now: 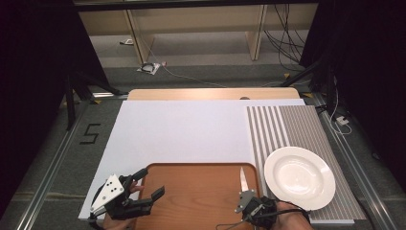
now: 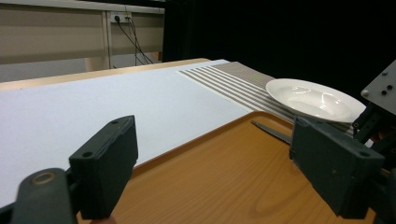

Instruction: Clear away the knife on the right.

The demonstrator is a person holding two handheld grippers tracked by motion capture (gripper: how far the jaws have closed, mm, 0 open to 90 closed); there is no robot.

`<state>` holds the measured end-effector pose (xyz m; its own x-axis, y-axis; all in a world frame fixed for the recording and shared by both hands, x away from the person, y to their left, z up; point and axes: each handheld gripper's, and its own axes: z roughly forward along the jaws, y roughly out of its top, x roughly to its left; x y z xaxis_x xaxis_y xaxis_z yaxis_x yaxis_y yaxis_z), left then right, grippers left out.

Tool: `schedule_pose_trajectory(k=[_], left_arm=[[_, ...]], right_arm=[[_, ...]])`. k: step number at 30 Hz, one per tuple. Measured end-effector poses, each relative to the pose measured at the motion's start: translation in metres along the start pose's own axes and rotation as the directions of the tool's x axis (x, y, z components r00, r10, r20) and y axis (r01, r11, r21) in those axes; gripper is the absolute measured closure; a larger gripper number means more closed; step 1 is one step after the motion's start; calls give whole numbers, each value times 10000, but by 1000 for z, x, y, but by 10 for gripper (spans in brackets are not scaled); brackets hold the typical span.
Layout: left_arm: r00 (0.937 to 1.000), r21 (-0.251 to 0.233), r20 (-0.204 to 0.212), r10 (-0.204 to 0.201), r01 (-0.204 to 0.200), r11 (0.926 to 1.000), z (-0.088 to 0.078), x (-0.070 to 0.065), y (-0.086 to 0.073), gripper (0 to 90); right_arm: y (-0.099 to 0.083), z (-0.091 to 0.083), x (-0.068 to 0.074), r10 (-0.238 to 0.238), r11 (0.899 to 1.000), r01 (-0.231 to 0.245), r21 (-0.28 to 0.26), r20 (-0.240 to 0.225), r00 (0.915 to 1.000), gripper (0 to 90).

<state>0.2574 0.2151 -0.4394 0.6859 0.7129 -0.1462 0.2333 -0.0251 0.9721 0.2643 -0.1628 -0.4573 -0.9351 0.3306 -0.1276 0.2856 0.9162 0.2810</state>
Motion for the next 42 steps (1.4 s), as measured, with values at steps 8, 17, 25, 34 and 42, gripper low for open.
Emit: schedule_pose_trajectory(k=[8, 17, 25, 34, 42], left_arm=[[10000, -7, 1, -2, 2, 10000, 0, 0, 0, 155], [10000, 17, 4, 7, -7, 10000, 0, 0, 0, 155], [10000, 24, 18, 9, -10, 10000, 0, 0, 0, 155], [10000, 88, 86, -18, 17, 10000, 1, 0, 0, 155], [9999, 146, 134, -14, 12, 9999, 1, 0, 0, 155]], right_arm=[[-9, -3, -3, 453, 9989, -454, -147, -55, 9990, 900], [-16, -21, -16, 1641, 9578, -1547, -2424, 191, 9863, 765], [-20, -40, -22, 2733, 8634, -2256, -4513, 424, 9610, 551], [-31, -51, -32, 3563, 7240, -2975, -6224, -318, 9338, 365], [-44, -56, -39, 4000, 6120, -3258, -7206, -734, 9136, 281]])
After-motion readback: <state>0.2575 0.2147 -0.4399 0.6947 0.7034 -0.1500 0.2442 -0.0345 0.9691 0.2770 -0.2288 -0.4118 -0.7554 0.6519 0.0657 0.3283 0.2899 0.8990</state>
